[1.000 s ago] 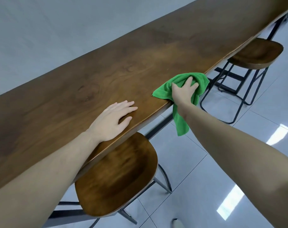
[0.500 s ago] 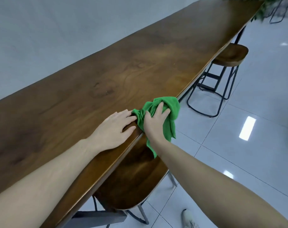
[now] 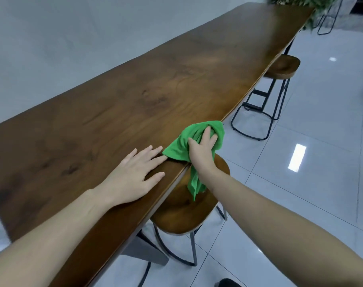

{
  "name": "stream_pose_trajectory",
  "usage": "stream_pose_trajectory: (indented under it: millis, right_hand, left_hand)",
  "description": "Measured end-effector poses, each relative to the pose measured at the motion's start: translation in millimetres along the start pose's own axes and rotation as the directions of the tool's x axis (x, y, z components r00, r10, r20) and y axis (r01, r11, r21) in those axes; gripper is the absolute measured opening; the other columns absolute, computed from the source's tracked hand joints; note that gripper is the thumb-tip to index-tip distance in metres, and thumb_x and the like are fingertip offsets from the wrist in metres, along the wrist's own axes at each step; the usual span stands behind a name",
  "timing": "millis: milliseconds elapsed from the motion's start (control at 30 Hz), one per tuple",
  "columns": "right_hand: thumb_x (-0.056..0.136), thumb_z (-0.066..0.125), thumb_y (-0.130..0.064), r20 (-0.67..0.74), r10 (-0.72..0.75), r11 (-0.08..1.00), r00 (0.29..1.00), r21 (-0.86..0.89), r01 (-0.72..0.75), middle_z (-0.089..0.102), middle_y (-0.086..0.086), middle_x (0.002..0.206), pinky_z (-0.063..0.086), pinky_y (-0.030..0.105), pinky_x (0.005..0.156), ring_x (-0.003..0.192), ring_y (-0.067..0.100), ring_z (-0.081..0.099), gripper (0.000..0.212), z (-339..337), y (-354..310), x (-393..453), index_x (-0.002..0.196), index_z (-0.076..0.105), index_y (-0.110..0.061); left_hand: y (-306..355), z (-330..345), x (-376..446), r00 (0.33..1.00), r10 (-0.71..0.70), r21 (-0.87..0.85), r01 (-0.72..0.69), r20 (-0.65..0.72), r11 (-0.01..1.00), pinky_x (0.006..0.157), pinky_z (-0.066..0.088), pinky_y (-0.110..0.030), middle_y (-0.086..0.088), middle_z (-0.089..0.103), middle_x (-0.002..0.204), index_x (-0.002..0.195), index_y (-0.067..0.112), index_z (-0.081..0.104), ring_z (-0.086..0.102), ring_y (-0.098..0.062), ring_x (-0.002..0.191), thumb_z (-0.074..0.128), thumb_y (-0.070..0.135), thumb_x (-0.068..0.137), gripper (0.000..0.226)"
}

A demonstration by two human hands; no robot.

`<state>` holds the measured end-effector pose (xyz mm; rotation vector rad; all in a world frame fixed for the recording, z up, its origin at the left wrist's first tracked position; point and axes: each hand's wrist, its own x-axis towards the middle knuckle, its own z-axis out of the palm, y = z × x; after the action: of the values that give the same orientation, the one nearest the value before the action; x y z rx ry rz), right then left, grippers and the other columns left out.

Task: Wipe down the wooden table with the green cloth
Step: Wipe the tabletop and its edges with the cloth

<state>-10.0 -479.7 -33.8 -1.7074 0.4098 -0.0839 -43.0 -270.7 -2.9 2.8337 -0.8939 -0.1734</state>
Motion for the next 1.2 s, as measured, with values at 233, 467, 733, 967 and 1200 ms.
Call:
stream_pose_trajectory:
  millis: [233, 467, 733, 967, 1200]
  right_hand:
    - [0.100, 0.047, -0.028, 0.020, 0.051, 0.998, 0.998, -0.041, -0.050, -0.021, -0.001, 0.166, 0.017, 0.043, 0.122, 0.154, 0.023, 0.010, 0.082, -26.6, -13.7, 33.0, 0.161, -0.008, -0.028]
    - [0.104, 0.040, -0.022, -0.008, 0.028, 1.000, 1.000, 0.003, -0.028, -0.019, 0.001, 0.167, 0.012, 0.045, 0.124, 0.155, 0.021, 0.002, 0.073, -12.1, -12.3, 7.9, 0.161, -0.006, -0.025]
    - [0.107, 0.038, -0.022, 0.088, 0.003, 0.999, 0.996, 0.033, -0.006, -0.024, 0.007, 0.166, 0.005, 0.043, 0.125, 0.155, 0.025, -0.006, 0.069, 29.6, 5.5, -72.0, 0.161, -0.006, -0.022]
    - [0.107, 0.040, -0.023, 0.138, -0.043, 0.998, 0.989, 0.053, 0.036, -0.026, 0.007, 0.165, 0.003, 0.045, 0.125, 0.155, 0.024, -0.009, 0.070, 56.8, 21.1, -125.7, 0.161, -0.006, -0.025]
    - [0.105, 0.041, -0.024, 0.120, 0.007, 0.999, 0.993, 0.046, -0.013, -0.027, 0.001, 0.165, 0.006, 0.048, 0.125, 0.155, 0.022, -0.007, 0.074, 50.0, 15.2, -114.7, 0.160, -0.009, -0.030]
  left_hand:
    - [5.3, 1.4, -50.2, 0.998, -0.058, -0.004, 0.058, 0.014, 0.998, 0.122, -0.003, -0.033, 0.024, 0.003, 0.162, 0.153, 0.048, 0.015, -0.006, 0.003, 0.148, 0.012, 0.067, 0.093, 0.063]
    - [8.2, 2.7, -98.9, 0.988, -0.149, 0.055, 0.148, 0.025, 0.987, 0.123, 0.001, -0.043, 0.028, -0.003, 0.160, 0.151, 0.053, 0.008, -0.009, 0.003, 0.148, 0.007, 0.068, 0.093, 0.060]
    - [8.7, 8.4, -101.0, 0.988, -0.149, 0.042, 0.151, -0.036, 0.988, 0.123, 0.001, -0.042, 0.026, 0.006, 0.161, 0.152, 0.049, 0.018, -0.002, 0.002, 0.148, 0.017, 0.061, 0.099, 0.054]
    - [7.2, 11.2, -101.5, 0.982, -0.173, 0.029, 0.175, -0.071, 0.984, 0.123, 0.005, -0.045, 0.024, 0.011, 0.161, 0.152, 0.041, 0.027, 0.002, 0.003, 0.148, 0.021, 0.062, 0.098, 0.058]
    - [2.8, 15.0, -105.1, 0.984, -0.138, 0.024, 0.141, -0.115, 0.990, 0.123, 0.006, -0.044, 0.021, 0.014, 0.162, 0.151, 0.038, 0.030, 0.006, 0.000, 0.149, 0.025, 0.061, 0.098, 0.058]
